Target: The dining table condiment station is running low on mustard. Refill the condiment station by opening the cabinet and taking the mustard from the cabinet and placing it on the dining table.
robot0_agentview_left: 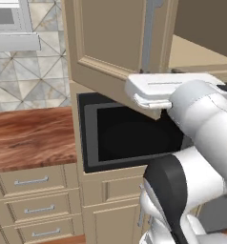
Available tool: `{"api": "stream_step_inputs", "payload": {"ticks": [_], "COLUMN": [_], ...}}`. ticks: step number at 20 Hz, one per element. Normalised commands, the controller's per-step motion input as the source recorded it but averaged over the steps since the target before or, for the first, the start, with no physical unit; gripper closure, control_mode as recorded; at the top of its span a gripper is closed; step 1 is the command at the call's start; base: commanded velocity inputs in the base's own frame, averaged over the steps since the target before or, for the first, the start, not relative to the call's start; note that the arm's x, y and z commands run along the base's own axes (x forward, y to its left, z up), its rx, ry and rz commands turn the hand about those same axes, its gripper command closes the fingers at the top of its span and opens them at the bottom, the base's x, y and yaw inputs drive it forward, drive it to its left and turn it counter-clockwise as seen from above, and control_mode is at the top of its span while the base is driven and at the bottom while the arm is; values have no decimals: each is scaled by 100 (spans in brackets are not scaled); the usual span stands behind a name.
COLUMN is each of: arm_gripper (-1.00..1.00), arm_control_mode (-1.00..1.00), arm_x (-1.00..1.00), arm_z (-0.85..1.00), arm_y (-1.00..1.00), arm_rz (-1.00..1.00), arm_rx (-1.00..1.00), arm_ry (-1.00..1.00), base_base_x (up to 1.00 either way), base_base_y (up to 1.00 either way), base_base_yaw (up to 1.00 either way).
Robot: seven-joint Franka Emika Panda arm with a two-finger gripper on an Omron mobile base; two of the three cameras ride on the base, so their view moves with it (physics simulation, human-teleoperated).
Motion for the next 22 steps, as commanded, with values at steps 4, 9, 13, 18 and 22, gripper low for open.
{"api": "stream_step_inputs", "payload": {"ticks": [4, 9, 13, 18, 22], "arm_gripper": [-100, -100, -100, -100, -100], "arm_control_mode": [-100, -100, -100, -100, -100], "arm_x": [-60, -14, 85, 100, 63], "arm_z": [0, -9, -37, -51, -53], "arm_y": [-100, -100, -55, -24, 0], "arm_rz": [7, 15, 33, 38, 34], "arm_rx": [36, 34, 31, 20, 8], "arm_ry": [0, 0, 13, 16, 15], "base_base_x": [0, 0, 0, 0, 0], "base_base_y": [0, 0, 0, 0, 0], "base_base_yaw": [0, 0, 0, 0, 0]}}
